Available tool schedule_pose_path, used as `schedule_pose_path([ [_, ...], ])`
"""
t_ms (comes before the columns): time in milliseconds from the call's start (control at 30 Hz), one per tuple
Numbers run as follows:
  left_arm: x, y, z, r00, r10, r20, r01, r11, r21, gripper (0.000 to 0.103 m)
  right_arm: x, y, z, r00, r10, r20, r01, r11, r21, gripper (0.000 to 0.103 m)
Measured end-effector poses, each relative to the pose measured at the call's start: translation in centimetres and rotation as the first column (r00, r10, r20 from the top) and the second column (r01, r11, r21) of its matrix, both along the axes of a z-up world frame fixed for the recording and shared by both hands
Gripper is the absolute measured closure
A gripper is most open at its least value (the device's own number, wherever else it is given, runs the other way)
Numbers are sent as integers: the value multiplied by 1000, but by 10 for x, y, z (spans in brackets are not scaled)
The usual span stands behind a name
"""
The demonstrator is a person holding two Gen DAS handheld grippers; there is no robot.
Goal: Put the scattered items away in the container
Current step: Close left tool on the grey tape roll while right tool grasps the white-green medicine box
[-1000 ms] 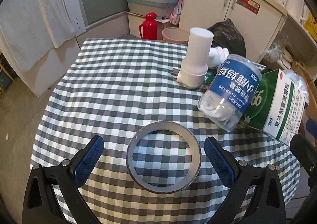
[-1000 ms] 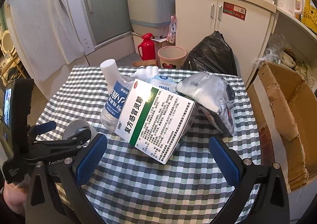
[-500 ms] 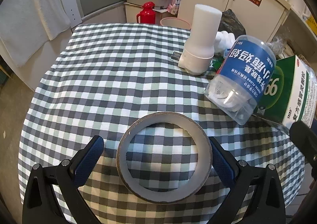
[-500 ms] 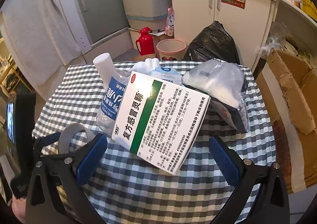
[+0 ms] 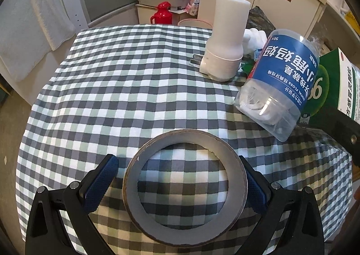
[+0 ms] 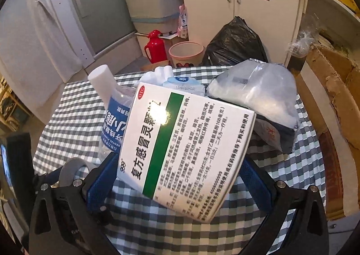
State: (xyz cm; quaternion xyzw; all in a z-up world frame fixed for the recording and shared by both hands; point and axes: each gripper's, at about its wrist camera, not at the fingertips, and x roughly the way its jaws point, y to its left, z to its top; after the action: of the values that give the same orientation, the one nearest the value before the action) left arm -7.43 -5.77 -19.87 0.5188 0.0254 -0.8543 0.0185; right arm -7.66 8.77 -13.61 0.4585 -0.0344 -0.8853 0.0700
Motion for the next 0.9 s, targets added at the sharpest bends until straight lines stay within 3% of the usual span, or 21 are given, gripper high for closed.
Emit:
schedule_pose_path([
  [233,-1,1,-2,1000,2,-29,-1,1000,15,0,-3,0,-7,1000,-20,-1,20,1000,19,0],
  [433,5,-4,-1,998,5,-56,-2,999,45,0,2,-1,-3,1000,-13,-27,14,999,36,9],
  [600,11,-3,5,998,-7,-69,11,998,57,20,7,0,-2,999,-4,-35,5,1000,28,11],
  [900,23,5,27,995,-18,-102,24,998,56,20,22,7,9,998,14,-64,-14,1000,4,13],
])
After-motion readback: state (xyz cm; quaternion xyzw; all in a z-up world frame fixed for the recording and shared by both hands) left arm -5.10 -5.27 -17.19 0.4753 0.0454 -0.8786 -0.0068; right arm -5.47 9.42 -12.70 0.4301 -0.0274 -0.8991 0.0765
